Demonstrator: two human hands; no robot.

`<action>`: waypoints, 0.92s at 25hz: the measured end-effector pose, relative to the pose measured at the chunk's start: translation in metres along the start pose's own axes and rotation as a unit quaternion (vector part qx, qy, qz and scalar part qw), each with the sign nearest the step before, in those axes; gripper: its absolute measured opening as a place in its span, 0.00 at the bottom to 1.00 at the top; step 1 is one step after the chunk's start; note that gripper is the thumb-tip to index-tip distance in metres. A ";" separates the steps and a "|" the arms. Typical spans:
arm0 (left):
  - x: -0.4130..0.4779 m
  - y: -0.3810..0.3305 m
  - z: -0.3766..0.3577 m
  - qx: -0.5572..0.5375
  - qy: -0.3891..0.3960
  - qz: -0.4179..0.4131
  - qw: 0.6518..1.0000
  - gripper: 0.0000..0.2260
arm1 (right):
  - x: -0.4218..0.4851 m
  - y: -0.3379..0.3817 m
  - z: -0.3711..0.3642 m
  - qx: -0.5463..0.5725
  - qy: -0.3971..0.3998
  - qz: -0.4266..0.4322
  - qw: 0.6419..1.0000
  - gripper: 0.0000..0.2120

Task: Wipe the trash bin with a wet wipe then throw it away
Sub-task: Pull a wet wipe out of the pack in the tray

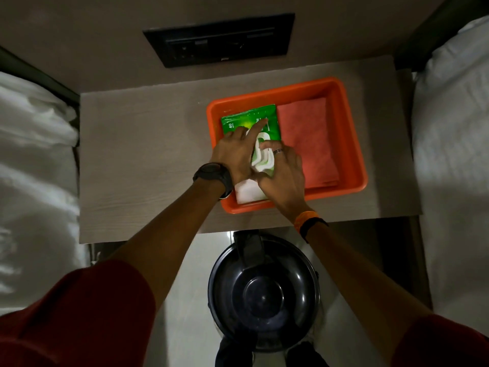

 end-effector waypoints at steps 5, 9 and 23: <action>-0.009 0.019 0.022 -0.227 0.025 0.040 0.973 0.38 | 0.008 0.001 0.000 -0.020 -0.053 -0.004 0.998 0.17; -0.022 0.025 0.021 -0.225 0.016 0.048 0.973 0.40 | 0.022 0.006 -0.006 -0.176 0.023 0.085 0.980 0.16; -0.024 0.010 -0.003 -0.042 0.082 0.063 0.994 0.30 | 0.017 0.014 0.031 0.134 -0.116 -0.094 0.980 0.01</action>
Point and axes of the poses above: each hand's wrist, its own x-axis towards the middle knuckle, its own z-axis out of the back of the hand, y = z × x, the point moved 1 cm from there along x, towards the middle knuckle, and after that the axes turned 2 degrees about -y, right-handed, at the moved point
